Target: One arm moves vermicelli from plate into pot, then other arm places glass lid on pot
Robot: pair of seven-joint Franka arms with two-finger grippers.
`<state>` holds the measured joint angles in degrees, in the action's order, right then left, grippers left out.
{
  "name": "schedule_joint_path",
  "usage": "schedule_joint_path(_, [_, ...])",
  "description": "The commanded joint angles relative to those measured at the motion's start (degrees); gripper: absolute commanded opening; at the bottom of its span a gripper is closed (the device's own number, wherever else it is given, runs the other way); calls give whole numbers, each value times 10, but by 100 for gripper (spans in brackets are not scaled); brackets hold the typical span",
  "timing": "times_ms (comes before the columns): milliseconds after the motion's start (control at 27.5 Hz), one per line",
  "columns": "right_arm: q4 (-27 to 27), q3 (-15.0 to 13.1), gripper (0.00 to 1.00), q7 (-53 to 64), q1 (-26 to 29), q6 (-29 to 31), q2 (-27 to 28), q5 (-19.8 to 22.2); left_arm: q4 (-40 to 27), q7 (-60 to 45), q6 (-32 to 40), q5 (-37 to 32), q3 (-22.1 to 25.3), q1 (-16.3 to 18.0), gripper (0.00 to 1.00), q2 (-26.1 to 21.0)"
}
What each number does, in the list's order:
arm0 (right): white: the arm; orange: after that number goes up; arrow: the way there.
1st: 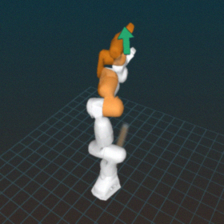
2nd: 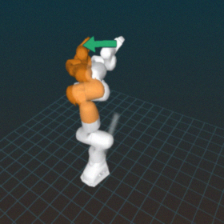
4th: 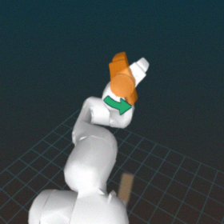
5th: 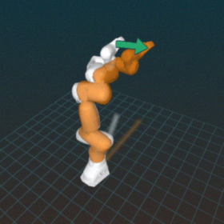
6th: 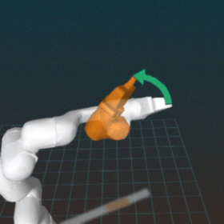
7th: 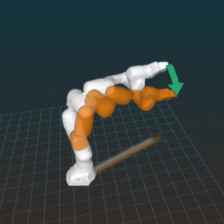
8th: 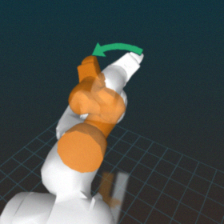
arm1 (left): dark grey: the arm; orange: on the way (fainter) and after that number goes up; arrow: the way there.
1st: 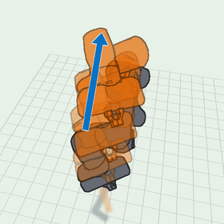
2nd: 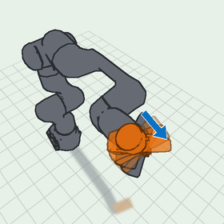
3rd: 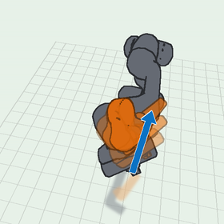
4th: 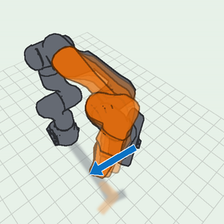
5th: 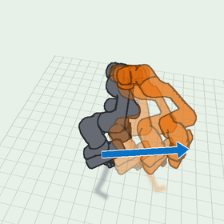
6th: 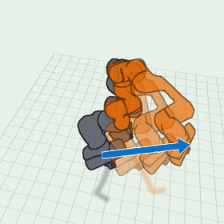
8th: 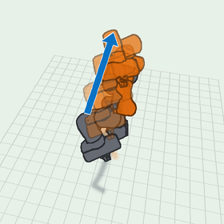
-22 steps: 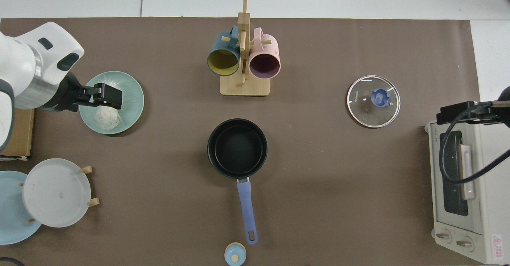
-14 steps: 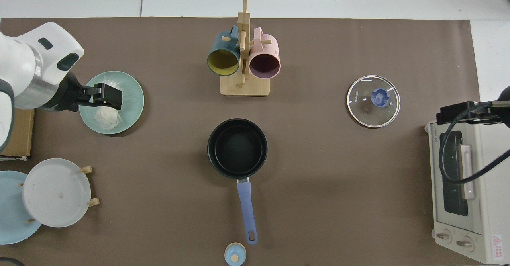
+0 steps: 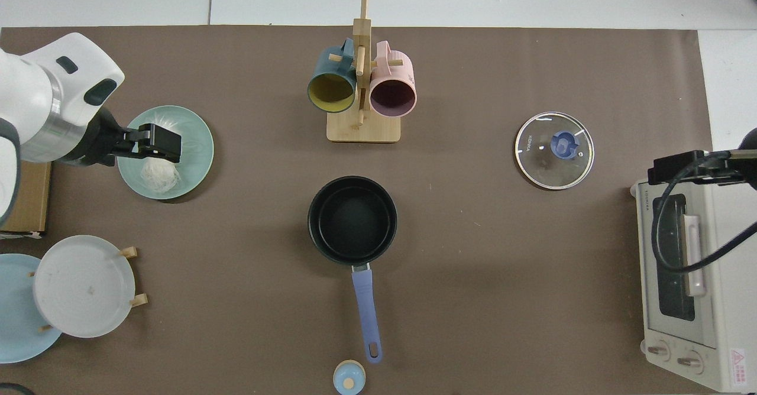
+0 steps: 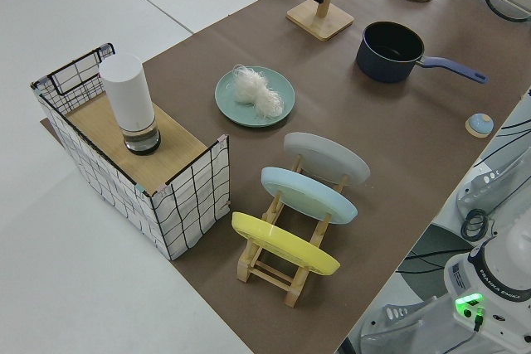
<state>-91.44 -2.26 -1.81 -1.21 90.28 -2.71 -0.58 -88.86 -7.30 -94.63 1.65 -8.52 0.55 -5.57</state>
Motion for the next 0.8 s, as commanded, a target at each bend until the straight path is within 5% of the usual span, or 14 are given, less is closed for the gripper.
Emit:
schedule_joint_path(0, [-4, 0, 100, 12, 3, 30, -3, 1, -14, -3, 5, -3, -1, 2, 100, 14])
schedule_joint_path(472, [-4, -1, 100, 12, 3, 82, 3, -1, -21, 7, -5, -4, 0, 4, 100, 13])
schedule_joint_path(763, [-4, -1, 100, 11, 6, 106, 4, 1, -37, 83, -87, -3, 24, 14, 100, -8])
